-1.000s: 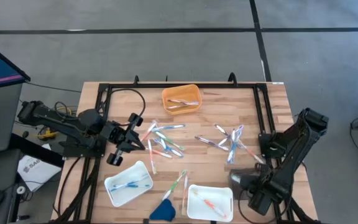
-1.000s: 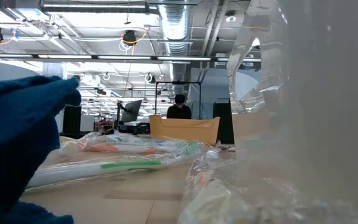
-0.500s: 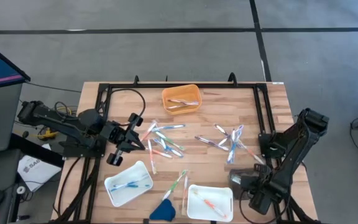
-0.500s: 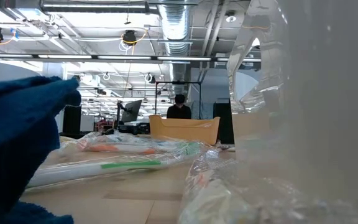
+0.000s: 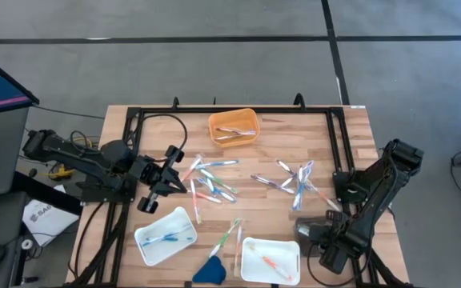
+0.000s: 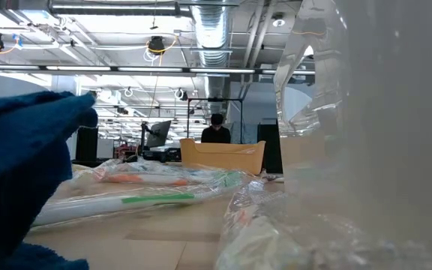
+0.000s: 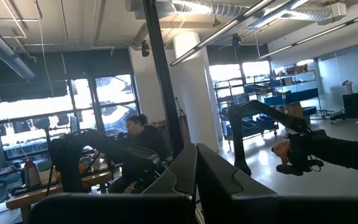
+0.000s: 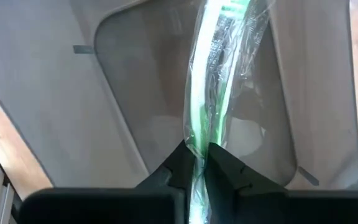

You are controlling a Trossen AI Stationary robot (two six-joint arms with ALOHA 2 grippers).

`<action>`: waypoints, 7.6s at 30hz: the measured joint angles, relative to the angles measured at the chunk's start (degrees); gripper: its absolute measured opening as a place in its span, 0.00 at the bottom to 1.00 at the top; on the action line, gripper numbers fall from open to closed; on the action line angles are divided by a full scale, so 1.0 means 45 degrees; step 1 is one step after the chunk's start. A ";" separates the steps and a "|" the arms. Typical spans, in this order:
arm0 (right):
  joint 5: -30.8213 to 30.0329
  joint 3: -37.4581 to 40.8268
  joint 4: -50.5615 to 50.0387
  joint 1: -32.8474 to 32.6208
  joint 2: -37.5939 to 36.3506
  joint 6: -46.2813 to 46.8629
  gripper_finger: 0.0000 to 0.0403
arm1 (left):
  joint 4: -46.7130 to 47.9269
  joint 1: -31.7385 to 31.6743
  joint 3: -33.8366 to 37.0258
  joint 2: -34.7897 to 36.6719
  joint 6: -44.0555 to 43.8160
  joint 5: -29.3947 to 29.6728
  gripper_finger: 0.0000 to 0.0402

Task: Pick & Place Toothbrushes
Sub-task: Put the green toothbrush into the black bin, then put the purple toothbrush into the yellow bin

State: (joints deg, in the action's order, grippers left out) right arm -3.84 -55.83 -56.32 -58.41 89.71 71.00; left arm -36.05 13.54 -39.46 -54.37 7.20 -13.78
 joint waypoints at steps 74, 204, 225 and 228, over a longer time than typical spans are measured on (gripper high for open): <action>-0.6618 -0.3104 -0.2515 0.3207 -0.0053 0.0767 0.14 | -0.0005 0.0004 0.0000 0.0000 0.0000 0.0001 0.00; -0.5315 -0.1719 0.6917 1.4740 -0.0131 -1.8894 0.14 | -0.0652 -0.6278 -0.0010 -0.0878 0.4299 0.6691 0.00; 0.1715 -0.1719 0.7170 1.6686 -0.0083 -1.9410 0.14 | -0.2776 -0.7626 -0.0007 -0.2351 0.3861 0.3522 0.00; 0.1974 -0.1719 0.7473 1.6252 -0.0083 -1.9451 0.14 | -0.2769 -0.7588 -0.0005 -0.2349 0.3866 0.3517 0.00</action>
State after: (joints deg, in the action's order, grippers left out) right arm 5.05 -63.57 -22.70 14.72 89.34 -16.53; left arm -48.51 -20.60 -39.48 -64.94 24.60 2.04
